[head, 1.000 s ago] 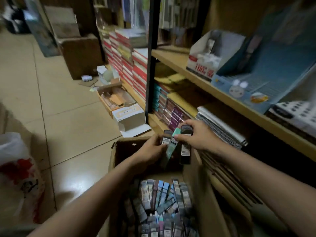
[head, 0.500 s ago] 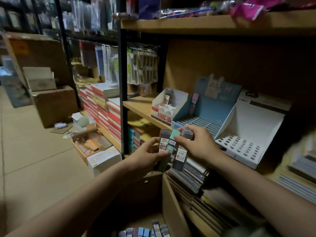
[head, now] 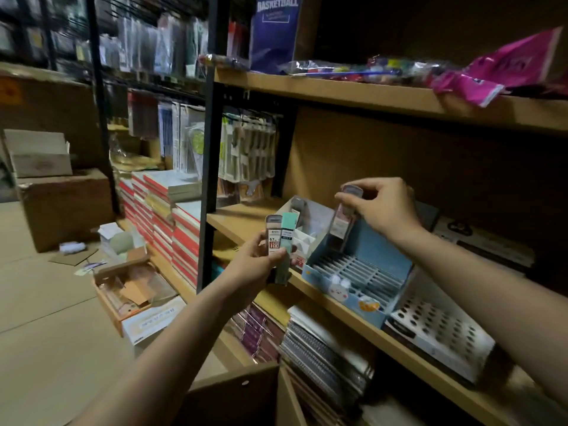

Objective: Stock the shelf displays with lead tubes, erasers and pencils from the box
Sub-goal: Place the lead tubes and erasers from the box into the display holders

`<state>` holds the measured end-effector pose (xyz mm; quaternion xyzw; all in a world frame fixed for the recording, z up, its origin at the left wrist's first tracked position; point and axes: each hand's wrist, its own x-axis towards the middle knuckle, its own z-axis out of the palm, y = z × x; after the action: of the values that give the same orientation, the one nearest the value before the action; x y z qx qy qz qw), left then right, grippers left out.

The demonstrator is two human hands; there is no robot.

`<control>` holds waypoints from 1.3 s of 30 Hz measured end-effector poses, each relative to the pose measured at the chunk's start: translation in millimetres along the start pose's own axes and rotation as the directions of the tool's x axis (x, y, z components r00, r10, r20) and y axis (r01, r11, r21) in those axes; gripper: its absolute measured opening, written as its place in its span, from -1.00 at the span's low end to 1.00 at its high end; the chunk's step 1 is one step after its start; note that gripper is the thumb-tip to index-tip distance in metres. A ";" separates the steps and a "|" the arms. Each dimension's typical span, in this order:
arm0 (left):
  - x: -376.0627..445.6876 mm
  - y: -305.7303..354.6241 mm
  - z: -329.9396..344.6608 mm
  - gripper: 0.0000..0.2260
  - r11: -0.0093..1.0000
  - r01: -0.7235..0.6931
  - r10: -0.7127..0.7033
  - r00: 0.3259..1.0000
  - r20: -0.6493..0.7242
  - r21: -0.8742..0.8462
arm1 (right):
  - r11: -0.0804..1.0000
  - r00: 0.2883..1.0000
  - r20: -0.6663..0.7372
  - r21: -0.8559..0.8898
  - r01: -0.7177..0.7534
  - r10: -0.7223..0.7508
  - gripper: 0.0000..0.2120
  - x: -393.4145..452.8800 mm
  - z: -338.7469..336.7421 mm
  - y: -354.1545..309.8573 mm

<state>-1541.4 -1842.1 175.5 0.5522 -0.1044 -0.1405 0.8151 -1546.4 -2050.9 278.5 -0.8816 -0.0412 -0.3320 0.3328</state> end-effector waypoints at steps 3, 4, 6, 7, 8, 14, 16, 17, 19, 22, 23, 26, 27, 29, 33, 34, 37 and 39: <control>13.6 3.5 -15.5 -0.74 1.000 -0.007 0.008 1.000 -0.009 0.006 | 0.999 1.000 0.028 -0.047 0.005 -0.004 -0.80 31.9 29.5 1.4; 17.7 5.4 -21.0 -0.74 1.000 -0.013 0.013 1.000 -0.028 -0.004 | 0.999 0.998 0.055 -0.047 0.008 -0.006 -0.80 40.8 40.1 1.3; 24.0 6.0 -30.7 -0.72 1.000 -0.018 0.017 0.997 -0.071 -0.015 | 0.999 0.995 0.094 -0.041 0.019 -0.016 -0.80 55.2 60.4 2.0; 25.6 3.7 -33.8 -0.71 1.000 -0.013 0.012 0.997 -0.082 -0.012 | 0.999 0.994 0.104 -0.043 0.026 -0.021 -0.81 60.7 69.8 3.3; 26.2 0.0 -35.7 -0.69 1.000 -0.006 0.005 0.996 -0.084 -0.008 | 0.998 0.994 0.108 -0.052 0.035 -0.029 -0.81 65.4 78.3 5.0; 31.1 -9.8 -38.9 -0.76 0.999 -0.011 0.007 0.996 -0.084 -0.044 | 0.983 0.986 0.165 -0.176 0.054 -0.024 -0.81 85.2 115.2 21.7; 33.2 -6.8 -40.5 -0.77 0.997 -0.019 0.013 0.997 -0.082 -0.070 | 0.967 0.981 0.192 -0.243 0.072 -0.024 -0.80 84.4 123.8 23.4; 34.0 -6.1 -41.0 -0.78 0.997 -0.020 0.014 0.996 -0.083 -0.074 | 0.955 0.981 0.191 -0.284 0.089 -0.034 -0.80 82.9 128.0 23.9; 33.9 -6.3 -40.2 -0.76 0.998 -0.012 0.006 0.996 -0.087 -0.069 | 0.911 0.982 0.175 -0.388 0.137 -0.073 -0.79 77.2 133.7 24.3; 32.2 -8.6 -35.6 -0.71 0.999 -0.003 0.000 0.997 -0.078 -0.034 | 0.838 0.973 0.202 -0.508 0.201 -0.111 -0.72 67.0 136.9 27.8; 32.1 -9.5 -33.6 -0.69 1.000 -0.005 0.003 0.997 -0.072 -0.023 | 0.826 0.969 0.221 -0.523 0.212 -0.109 -0.71 64.6 135.8 29.1; 34.7 -9.4 -25.7 -0.67 0.999 -0.017 0.016 0.999 -0.035 -0.027 | 0.875 0.973 0.170 -0.432 0.217 -0.157 -0.69 58.7 124.3 27.8; 36.0 -9.3 -22.7 -0.67 0.999 -0.015 0.014 1.000 -0.016 -0.043 | 0.921 0.979 0.125 -0.339 0.193 -0.159 -0.68 55.9 117.3 24.9; 36.5 -10.4 -14.8 -0.66 0.998 -0.011 0.014 0.999 0.032 -0.070 | 0.988 0.984 0.150 -0.108 0.111 -0.094 -0.74 46.9 98.6 17.8; 34.7 -15.4 5.0 -0.64 0.997 0.009 -0.001 0.993 0.118 -0.073 | 0.989 0.906 0.424 0.130 -0.072 0.010 -0.79 12.1 57.7 15.1; 34.0 -15.7 11.0 -0.64 0.998 0.020 -0.011 0.990 0.142 -0.067 | 0.992 0.909 0.418 0.113 -0.052 0.000 -0.74 4.7 49.4 16.4; 32.2 -13.8 30.8 -0.69 0.998 0.042 -0.033 0.978 0.204 -0.038 | 0.998 0.933 0.359 0.039 -0.046 0.029 -0.71 -6.5 29.3 17.2; 32.0 -15.0 43.6 -0.74 1.000 0.013 -0.008 0.981 0.195 -0.026 | 0.991 0.944 0.317 0.060 -0.119 0.094 -0.73 -4.5 12.0 17.7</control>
<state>-1527.2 -1896.3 178.1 0.5252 -0.1789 -0.1995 0.8077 -1538.0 -2056.6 259.1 -0.9103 -0.0588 -0.1672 0.3740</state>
